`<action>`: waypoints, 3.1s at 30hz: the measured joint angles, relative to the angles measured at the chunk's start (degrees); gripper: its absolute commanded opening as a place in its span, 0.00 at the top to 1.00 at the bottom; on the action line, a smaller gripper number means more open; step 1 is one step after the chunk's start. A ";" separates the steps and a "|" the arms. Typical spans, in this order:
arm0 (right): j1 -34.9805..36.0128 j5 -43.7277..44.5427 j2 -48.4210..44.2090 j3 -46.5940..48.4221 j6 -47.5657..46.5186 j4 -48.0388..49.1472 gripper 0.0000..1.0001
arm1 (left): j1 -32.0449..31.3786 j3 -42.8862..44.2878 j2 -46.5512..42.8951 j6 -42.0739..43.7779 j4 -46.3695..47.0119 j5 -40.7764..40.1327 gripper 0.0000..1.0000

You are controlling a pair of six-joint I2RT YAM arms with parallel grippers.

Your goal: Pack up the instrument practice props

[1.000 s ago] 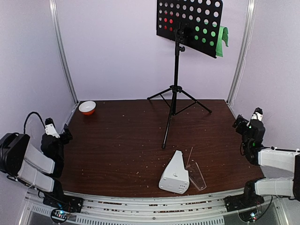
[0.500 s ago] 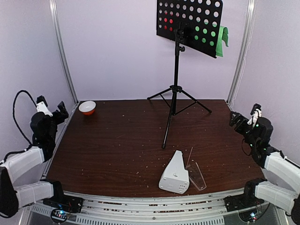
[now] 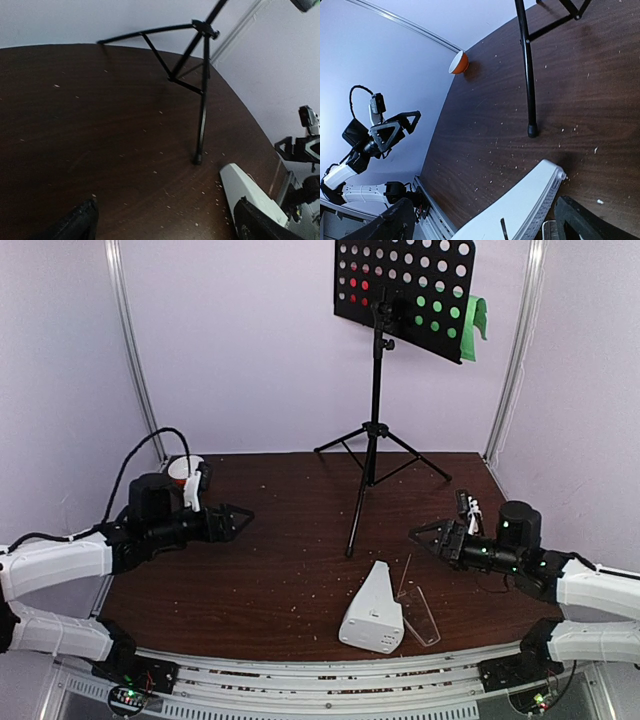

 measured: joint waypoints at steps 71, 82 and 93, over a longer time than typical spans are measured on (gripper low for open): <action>44.65 63.10 23.91 10.73 5.53 -5.70 1.00 | -29.07 15.41 46.29 -24.96 28.98 11.67 0.09; 45.11 63.28 23.91 10.62 5.40 -4.13 1.00 | -29.20 18.73 51.04 -25.42 31.95 12.68 0.44; 45.40 63.95 23.10 8.70 5.60 -1.99 1.00 | -29.20 18.56 51.25 -26.67 37.09 13.97 0.17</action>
